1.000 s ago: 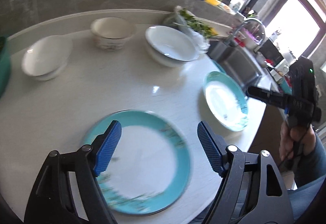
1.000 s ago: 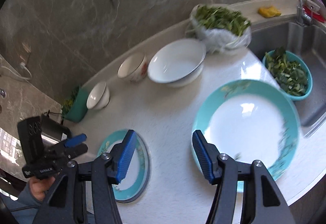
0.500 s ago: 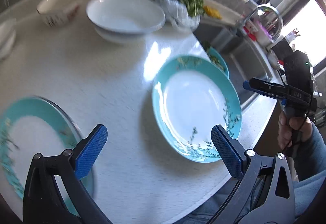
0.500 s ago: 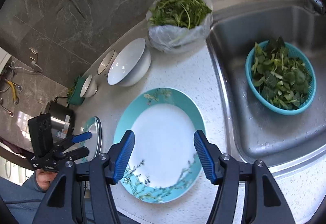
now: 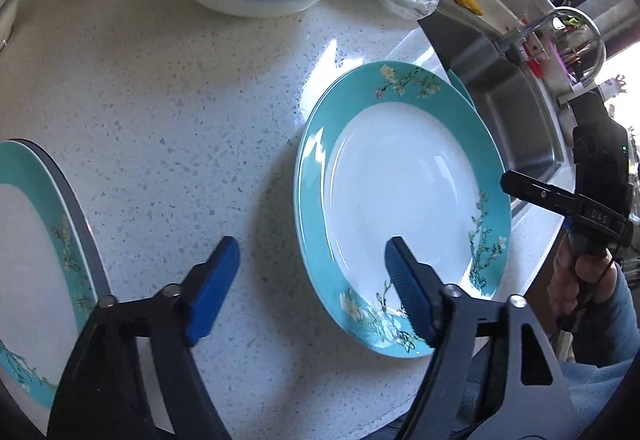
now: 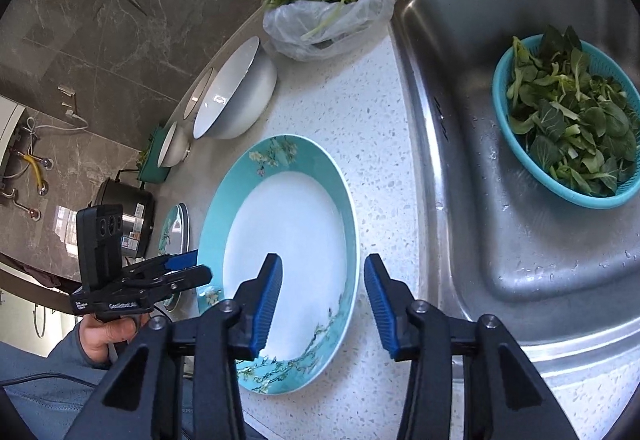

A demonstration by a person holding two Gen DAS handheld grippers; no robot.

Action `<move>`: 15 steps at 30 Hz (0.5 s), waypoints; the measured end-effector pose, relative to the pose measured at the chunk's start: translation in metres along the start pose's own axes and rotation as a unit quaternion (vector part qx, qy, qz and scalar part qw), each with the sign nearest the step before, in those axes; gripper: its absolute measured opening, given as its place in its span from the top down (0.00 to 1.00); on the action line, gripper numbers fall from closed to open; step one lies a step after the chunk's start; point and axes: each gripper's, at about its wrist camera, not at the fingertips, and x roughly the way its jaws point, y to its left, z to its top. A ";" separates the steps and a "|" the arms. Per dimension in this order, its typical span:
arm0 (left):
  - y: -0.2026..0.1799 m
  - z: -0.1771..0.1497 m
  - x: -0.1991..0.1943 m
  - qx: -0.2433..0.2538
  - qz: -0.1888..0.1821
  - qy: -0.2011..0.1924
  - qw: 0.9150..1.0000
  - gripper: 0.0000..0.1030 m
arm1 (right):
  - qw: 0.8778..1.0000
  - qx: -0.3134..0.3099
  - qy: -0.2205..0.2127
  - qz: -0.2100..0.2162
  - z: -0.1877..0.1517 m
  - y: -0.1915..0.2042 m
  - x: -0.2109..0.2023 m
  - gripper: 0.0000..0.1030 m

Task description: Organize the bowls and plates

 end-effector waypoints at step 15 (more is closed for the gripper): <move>-0.008 0.006 0.008 -0.001 0.001 0.000 1.000 0.85 | 0.999 -0.003 0.033 -0.014 0.000 -0.009 0.010 0.89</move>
